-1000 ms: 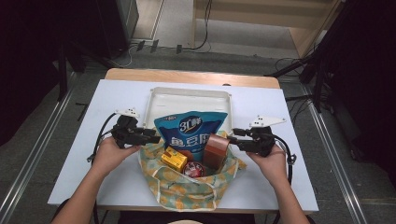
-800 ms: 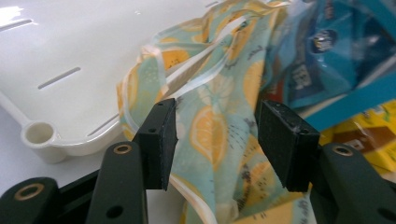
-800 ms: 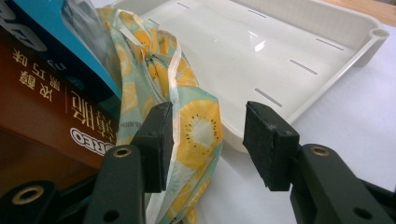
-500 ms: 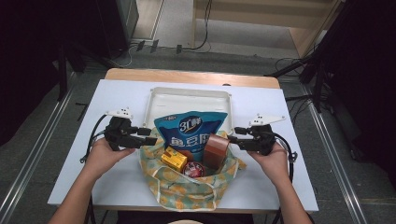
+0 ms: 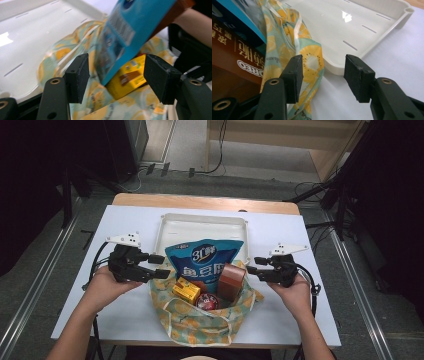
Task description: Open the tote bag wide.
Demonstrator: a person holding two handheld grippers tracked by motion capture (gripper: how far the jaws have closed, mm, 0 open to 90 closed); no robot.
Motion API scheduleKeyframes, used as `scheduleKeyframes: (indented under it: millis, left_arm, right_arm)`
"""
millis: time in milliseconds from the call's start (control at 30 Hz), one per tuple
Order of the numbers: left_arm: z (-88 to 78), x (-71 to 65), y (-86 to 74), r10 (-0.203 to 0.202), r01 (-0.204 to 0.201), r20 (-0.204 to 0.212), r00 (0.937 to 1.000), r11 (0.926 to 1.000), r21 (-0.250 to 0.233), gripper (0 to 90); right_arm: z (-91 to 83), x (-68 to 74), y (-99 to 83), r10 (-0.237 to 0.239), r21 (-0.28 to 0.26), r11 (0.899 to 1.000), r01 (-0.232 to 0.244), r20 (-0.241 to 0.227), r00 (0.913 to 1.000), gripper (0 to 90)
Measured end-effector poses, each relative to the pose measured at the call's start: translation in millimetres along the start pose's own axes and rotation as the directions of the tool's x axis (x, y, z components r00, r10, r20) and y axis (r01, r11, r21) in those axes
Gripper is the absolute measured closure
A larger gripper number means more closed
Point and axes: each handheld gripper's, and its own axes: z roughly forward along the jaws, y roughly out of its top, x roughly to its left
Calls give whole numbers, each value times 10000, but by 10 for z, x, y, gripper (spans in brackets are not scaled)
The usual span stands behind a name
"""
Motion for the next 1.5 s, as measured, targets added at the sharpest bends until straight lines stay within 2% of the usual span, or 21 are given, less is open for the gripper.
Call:
scheduleKeyframes:
  millis: [167,467,600,767,933,1133,1233,1300,1500]
  left_arm:
    - [-8,-54,132,115,-116,153,9998,9999,69,382]
    - [46,-130,428,471,-478,397,9981,9987,161,401]
    - [91,-146,540,792,-800,306,9964,9964,279,425]
    - [157,-163,645,923,-940,366,9951,9945,455,472]
    - [267,-149,657,997,-1019,330,9945,9921,725,528]
    - [294,-117,596,902,-914,349,9953,9952,344,594]
    - [302,-110,596,908,-921,373,9952,9952,338,661]
    - [305,-120,599,1026,-1035,298,9943,9941,322,694]
    - [318,-120,601,1034,-1043,244,9943,9939,368,798]
  right_arm:
    - [-2,-30,-15,233,-107,9997,-233,-24,9997,505]
    - [16,-20,-19,305,-22,9995,-305,4,9995,505]
    - [24,-25,-21,319,1,9995,-319,30,9995,505]
    - [37,-31,-26,256,17,9997,-256,3,9997,505]
    - [44,-23,-34,309,68,9995,-309,15,9995,505]
    - [79,-18,-53,327,177,9993,-326,-31,9995,506]
    - [124,-7,-68,302,369,9989,-301,-22,9995,507]
    - [129,-4,-74,308,362,9989,-308,3,9995,507]
    - [112,-14,-87,326,313,9990,-327,53,9995,507]
